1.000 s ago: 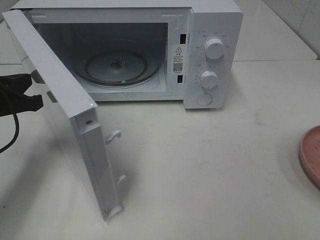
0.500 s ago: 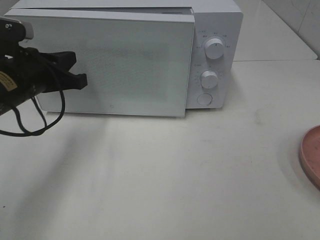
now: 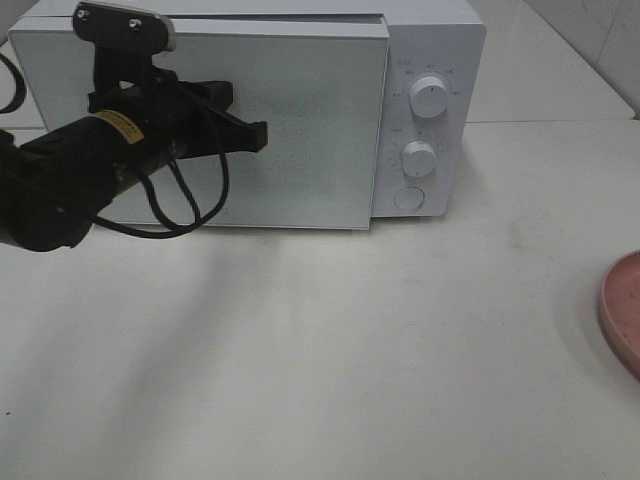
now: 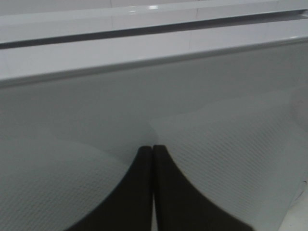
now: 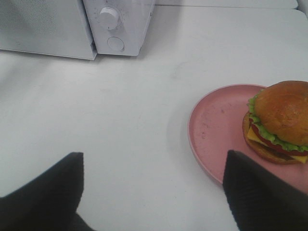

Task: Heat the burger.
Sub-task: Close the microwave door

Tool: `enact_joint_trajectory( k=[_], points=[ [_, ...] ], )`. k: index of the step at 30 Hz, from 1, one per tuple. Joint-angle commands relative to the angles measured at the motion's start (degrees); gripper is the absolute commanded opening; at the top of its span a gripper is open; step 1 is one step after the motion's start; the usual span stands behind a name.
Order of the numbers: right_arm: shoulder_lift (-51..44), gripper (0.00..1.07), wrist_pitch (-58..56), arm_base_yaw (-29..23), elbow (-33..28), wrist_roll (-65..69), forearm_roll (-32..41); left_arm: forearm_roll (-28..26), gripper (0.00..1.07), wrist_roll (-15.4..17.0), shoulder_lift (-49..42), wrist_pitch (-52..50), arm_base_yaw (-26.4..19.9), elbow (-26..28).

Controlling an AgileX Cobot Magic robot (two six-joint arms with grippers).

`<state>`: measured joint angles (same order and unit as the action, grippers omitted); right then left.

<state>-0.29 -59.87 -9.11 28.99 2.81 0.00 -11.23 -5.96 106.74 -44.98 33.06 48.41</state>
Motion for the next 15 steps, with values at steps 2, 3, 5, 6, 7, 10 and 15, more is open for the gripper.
enact_joint_trajectory(
  k=[2,3,5,6,7,10,15],
  points=[
    [-1.5,0.76,0.5,0.4,0.1,-0.4,0.3,-4.4,0.00,-3.2,2.1,1.5,2.1,4.4],
    [-1.5,0.76,0.5,0.4,0.1,-0.4,0.3,-5.6,0.00,-3.3,2.9,3.0,2.6,6.4],
    [-1.5,0.76,0.5,0.4,0.1,-0.4,0.3,-6.2,0.00,-3.3,3.2,3.6,2.9,7.2],
    [-1.5,0.76,0.5,0.4,0.1,-0.4,0.3,-7.0,0.00,-3.3,4.1,3.9,3.2,8.8],
    [-1.5,0.76,0.5,0.4,0.1,-0.4,0.3,-7.0,0.00,-3.3,4.1,3.9,3.2,8.8],
    [-1.5,0.76,0.5,0.4,0.1,-0.4,0.3,-8.1,0.00,-3.3,5.6,5.0,3.4,11.2],
    [-1.5,0.76,0.5,0.4,0.1,-0.4,0.3,-8.4,0.00,-3.3,7.4,6.4,3.4,14.9]
  ],
)
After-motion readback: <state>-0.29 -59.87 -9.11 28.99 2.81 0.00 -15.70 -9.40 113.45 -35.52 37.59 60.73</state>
